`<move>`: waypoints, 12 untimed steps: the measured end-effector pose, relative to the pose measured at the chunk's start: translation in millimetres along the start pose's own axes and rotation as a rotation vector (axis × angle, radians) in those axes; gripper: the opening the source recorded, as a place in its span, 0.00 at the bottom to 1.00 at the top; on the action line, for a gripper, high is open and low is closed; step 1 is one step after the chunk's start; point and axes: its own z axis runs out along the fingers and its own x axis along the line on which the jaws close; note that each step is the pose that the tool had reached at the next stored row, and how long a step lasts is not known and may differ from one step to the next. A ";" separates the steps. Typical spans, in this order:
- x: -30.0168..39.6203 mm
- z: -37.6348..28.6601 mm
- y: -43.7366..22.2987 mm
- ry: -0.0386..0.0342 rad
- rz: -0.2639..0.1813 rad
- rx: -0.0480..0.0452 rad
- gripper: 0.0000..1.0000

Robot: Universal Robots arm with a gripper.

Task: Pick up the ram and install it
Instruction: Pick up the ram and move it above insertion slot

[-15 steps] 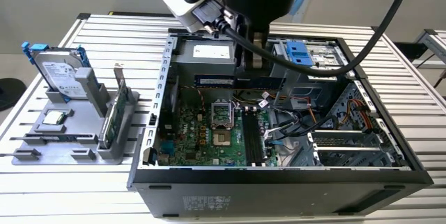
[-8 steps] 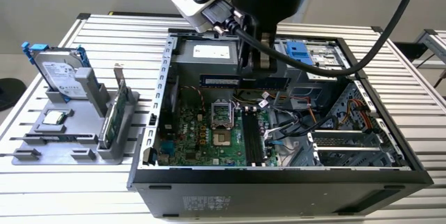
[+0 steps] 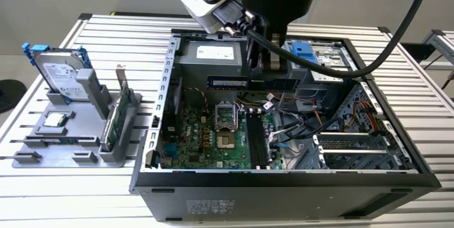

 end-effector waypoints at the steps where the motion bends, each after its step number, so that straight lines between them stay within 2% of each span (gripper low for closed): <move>1: 0.0 0.0 1.9 -0.0001 0.000 0.0000 0.00; 12: 0.2 -0.1 13.7 -0.0001 0.000 0.0000 0.00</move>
